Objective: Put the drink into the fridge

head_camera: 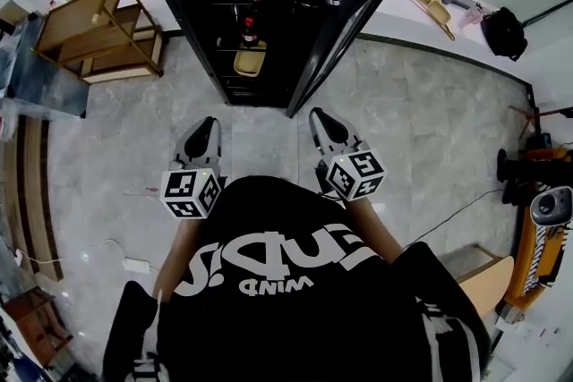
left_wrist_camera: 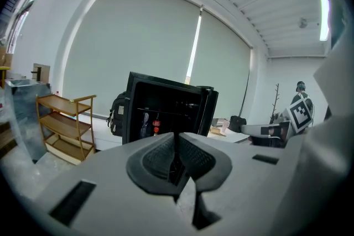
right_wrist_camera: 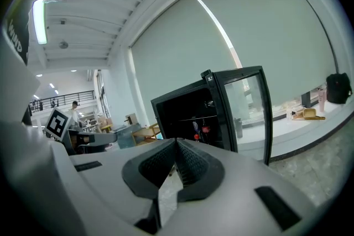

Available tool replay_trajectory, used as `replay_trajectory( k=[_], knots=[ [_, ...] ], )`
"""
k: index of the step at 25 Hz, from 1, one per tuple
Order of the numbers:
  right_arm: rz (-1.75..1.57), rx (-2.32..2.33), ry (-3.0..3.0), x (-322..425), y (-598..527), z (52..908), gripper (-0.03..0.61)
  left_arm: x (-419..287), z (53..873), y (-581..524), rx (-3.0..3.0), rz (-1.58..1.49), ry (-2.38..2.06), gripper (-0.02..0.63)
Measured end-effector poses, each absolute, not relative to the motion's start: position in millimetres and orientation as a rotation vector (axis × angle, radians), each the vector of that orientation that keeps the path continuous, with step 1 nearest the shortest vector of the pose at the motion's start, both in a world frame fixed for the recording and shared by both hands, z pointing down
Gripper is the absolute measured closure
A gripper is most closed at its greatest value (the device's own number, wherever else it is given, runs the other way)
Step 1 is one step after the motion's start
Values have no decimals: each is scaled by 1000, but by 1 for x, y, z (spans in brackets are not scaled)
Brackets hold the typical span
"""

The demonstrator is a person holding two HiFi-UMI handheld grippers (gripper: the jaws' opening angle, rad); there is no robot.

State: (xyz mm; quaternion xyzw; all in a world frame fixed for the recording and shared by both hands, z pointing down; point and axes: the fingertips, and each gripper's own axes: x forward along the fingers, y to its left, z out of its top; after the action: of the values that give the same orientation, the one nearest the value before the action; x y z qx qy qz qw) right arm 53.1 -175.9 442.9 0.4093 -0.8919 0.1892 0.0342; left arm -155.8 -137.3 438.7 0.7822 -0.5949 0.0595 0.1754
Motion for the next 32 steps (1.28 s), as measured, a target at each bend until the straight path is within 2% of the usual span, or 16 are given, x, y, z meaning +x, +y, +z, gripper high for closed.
replay_trajectory(
  k=[4, 32],
  knots=[
    [569, 1263, -2732, 52, -171, 444, 554, -159, 439, -131, 2219, 155, -1694, 606],
    [507, 1297, -2705, 46, -160, 449, 554, -168, 448, -130, 2207, 144, -1714, 606]
  ],
)
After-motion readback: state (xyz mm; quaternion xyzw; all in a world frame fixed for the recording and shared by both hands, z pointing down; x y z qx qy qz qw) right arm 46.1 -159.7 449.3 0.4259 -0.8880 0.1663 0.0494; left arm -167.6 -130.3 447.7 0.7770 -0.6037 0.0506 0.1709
